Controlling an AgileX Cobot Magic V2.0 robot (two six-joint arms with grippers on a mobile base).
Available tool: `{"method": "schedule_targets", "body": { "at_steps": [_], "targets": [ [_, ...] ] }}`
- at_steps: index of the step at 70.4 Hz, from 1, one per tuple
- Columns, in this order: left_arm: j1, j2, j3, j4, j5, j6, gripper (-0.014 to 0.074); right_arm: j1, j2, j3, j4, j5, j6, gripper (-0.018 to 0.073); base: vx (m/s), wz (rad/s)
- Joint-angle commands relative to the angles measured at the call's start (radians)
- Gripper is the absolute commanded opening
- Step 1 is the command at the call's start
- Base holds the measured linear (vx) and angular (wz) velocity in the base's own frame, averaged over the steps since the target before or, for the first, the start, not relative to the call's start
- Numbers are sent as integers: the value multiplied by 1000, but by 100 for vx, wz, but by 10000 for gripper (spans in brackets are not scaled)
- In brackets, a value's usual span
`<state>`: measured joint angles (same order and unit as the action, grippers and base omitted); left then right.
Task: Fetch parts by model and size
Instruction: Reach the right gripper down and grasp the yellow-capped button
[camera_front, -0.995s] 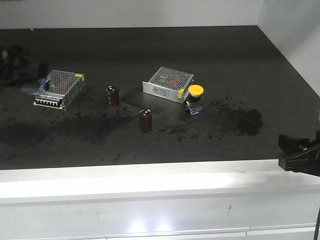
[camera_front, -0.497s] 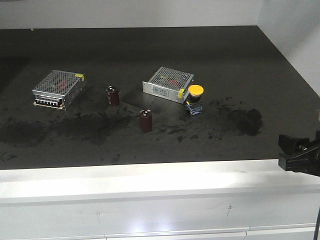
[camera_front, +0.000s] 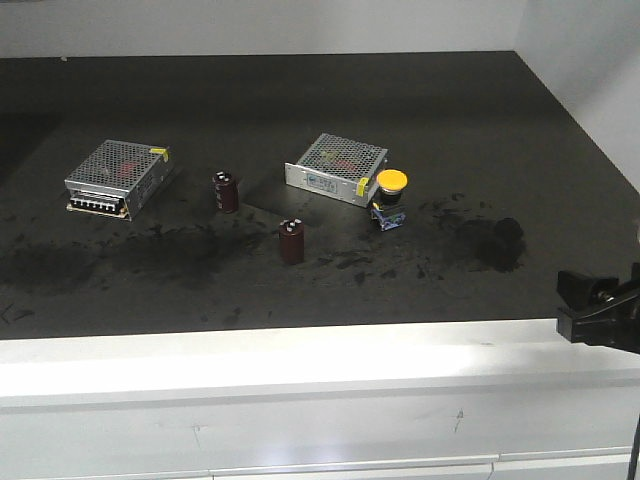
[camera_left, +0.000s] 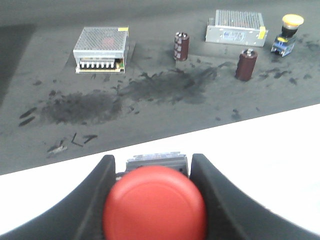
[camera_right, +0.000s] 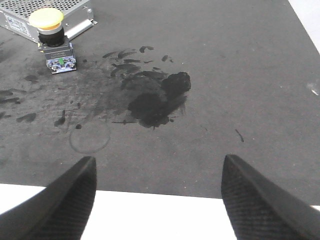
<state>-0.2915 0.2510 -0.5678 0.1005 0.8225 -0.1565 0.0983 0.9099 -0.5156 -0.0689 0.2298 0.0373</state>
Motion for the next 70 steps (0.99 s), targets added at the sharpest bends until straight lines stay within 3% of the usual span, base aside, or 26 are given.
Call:
{"method": "schedule_targets", "body": {
  "at_steps": [1, 26, 39, 70],
  "targets": [
    [-6, 11, -25, -1, -68, 0, -6, 11, 5, -58, -6, -52, -7, 507, 0, 0],
    [-6, 11, -25, -1, -68, 0, -6, 197, 265, -373, -8, 65, -37, 507, 0, 0],
    [-6, 11, -25, -1, -68, 0, -6, 258, 490, -647, -9, 230, -43, 517, 0, 0],
    [-6, 11, -25, -1, -68, 0, -6, 256, 926, -1278, -18, 674, -5, 586, 0, 0]
  ]
}}
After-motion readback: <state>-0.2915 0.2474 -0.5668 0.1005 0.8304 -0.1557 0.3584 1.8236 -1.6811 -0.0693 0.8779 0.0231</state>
